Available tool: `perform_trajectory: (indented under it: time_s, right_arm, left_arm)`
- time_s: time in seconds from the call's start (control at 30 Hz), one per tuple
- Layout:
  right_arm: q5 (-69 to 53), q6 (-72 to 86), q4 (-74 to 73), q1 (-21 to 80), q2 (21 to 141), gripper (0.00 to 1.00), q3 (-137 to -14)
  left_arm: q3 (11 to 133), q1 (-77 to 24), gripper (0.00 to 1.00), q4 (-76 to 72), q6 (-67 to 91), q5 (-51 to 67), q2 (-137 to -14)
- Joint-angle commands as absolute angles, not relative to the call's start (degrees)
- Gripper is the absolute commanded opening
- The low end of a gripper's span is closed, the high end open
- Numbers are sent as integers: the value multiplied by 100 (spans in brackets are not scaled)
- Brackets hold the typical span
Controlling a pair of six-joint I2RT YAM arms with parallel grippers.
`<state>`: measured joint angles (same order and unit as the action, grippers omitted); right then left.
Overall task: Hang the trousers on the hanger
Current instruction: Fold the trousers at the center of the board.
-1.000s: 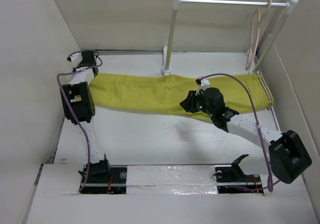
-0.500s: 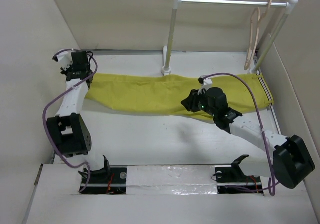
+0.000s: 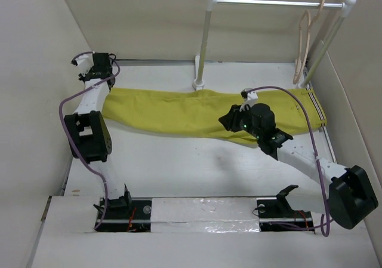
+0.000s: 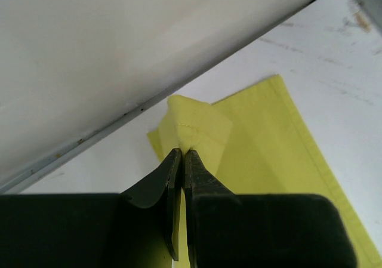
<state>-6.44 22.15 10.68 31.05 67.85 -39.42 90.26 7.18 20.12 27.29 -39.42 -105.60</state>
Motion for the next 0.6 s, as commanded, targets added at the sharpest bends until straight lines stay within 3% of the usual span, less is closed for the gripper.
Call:
perform_trajectory:
  time_s: [0.0,0.1,0.43,0.53,0.57]
  right_arm:
    - [-589,2101,1213,3050,6653,36,-4025]
    - [-615,2101,1222,3050,6714,36,-4034]
    - [-440,2057,1204,3330,6750,36,-4104]
    - [-290,2022,1204,3471,6838,36,-4157]
    - [-255,2013,1169,3472,6881,36,-4183]
  left_arm:
    - [9361,729,0,2374,2603,-4307,-10626]
    - [9456,729,0,2013,2496,-4175,-10888]
    - [12048,729,0,2594,2479,-4202,-13016]
    - [12408,729,11,2523,2496,-3894,-13332]
    - [12445,729,29,2531,2513,-3780,-13385]
